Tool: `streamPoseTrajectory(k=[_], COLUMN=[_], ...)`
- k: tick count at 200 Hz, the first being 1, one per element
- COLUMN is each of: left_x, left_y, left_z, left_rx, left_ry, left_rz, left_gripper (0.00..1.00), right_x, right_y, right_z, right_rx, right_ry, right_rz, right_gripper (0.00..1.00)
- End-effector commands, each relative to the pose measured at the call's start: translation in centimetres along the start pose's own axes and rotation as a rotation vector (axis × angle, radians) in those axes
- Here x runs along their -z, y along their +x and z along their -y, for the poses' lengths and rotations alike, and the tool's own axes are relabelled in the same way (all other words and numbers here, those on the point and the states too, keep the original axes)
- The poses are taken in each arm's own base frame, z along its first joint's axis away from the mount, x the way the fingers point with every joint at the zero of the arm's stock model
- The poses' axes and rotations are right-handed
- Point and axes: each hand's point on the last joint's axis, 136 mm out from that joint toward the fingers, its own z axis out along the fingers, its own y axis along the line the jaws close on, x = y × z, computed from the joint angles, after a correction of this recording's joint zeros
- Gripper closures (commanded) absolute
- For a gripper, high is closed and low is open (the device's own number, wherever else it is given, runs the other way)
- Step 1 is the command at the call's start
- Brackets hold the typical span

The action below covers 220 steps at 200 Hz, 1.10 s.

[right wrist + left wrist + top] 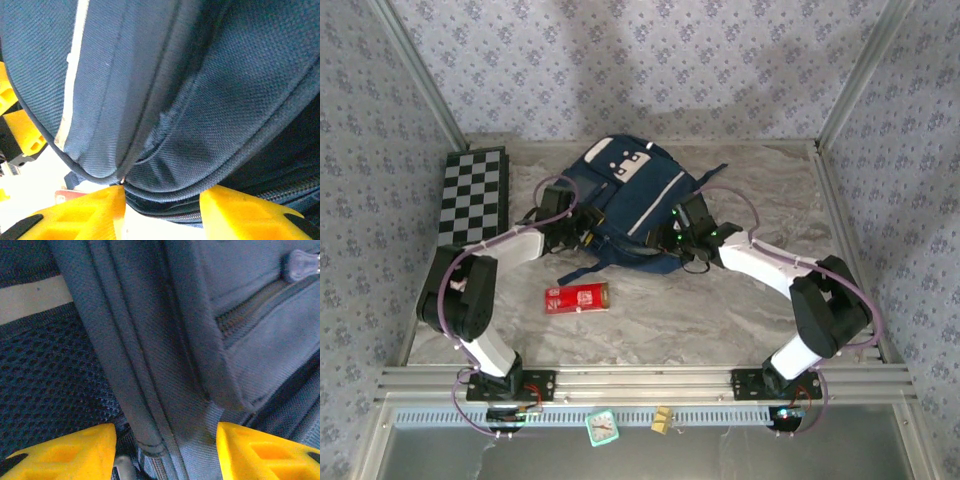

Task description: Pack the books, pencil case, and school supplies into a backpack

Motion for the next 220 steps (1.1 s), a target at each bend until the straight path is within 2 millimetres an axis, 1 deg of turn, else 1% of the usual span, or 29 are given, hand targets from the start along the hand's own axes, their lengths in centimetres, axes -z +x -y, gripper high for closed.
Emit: streamPoseTrajectory(k=[1,18,34,53,80,95,108,127,130,132,136,143,156,169,181,201,207,208,210,220], left_x=[-0.7,-1.1,-1.4,-1.6,-1.2,-1.0,-0.8,-0.9,-0.9,-0.9,-1.2,-1.4,-2.1,-2.4,-2.3,-1.8,-1.7,-1.7,-1.6,-1.7], left_y=[-0.5,-0.8,-0.8,-0.6,-0.2,0.6,1.5,3.6,3.8,4.0,4.3,5.0,5.8,5.9,5.8,5.7,5.8,5.8,5.8,6.0], left_z=[1.8,2.2,3.0,4.2,5.9,6.9,7.7,9.0,9.2,9.4,9.5,10.1,10.8,11.2,11.5,11.9,12.0,12.0,12.1,12.1], left_rx=[0.011,0.010,0.007,-0.006,-0.018,-0.024,-0.027,-0.031,-0.030,-0.028,-0.022,-0.017,-0.001,0.012,0.014,0.000,-0.004,-0.005,-0.007,-0.012], left_ry=[0.045,0.056,0.064,0.075,0.097,0.112,0.114,0.126,0.129,0.131,0.128,0.132,0.135,0.135,0.140,0.144,0.144,0.143,0.145,0.139], left_rz=[0.008,0.023,0.031,0.038,0.051,0.043,0.036,0.022,0.017,0.015,0.009,0.000,-0.016,-0.020,-0.009,0.007,0.008,0.008,0.008,0.004], left_gripper=[0.46,0.48,0.53,0.62,0.81,0.91,0.95,0.98,0.99,1.00,1.00,1.00,1.00,1.00,1.00,1.00,1.00,1.00,1.00,1.00], right_x=[-0.4,-0.5,-0.5,-0.3,-0.5,-0.8,-0.7,-0.3,-0.3,0.0,0.2,0.5,1.6,3.1,4.3,5.7,6.1,5.9,5.8,6.1], right_y=[-0.4,-0.5,-0.8,-1.3,-2.6,-4.3,-6.3,-9.4,-9.6,-10.5,-11.3,-12.1,-13.0,-13.1,-12.2,-10.0,-9.7,-9.2,-8.6,-7.3], right_z=[0.6,1.0,1.2,1.6,2.5,3.3,3.9,5.0,5.3,4.8,4.7,5.0,5.6,6.1,6.3,7.2,6.9,7.4,7.7,8.1], right_rx=[-0.031,-0.035,-0.036,-0.033,-0.022,-0.029,-0.027,-0.022,-0.022,-0.012,-0.002,-0.008,0.050,0.075,0.099,0.151,0.163,0.161,0.163,0.163], right_ry=[-0.002,-0.004,0.000,0.002,0.017,0.032,0.033,0.046,0.049,0.036,0.029,0.042,0.088,0.126,0.152,0.242,0.259,0.271,0.283,0.317], right_rz=[0.006,0.004,0.001,0.010,0.010,0.010,0.047,0.073,0.066,0.081,0.085,0.089,0.097,0.109,0.121,0.121,0.129,0.116,0.106,0.095], right_gripper=[0.55,0.55,0.55,0.55,0.55,0.55,0.55,0.55,0.54,0.54,0.54,0.54,0.52,0.48,0.44,0.38,0.36,0.36,0.36,0.35])
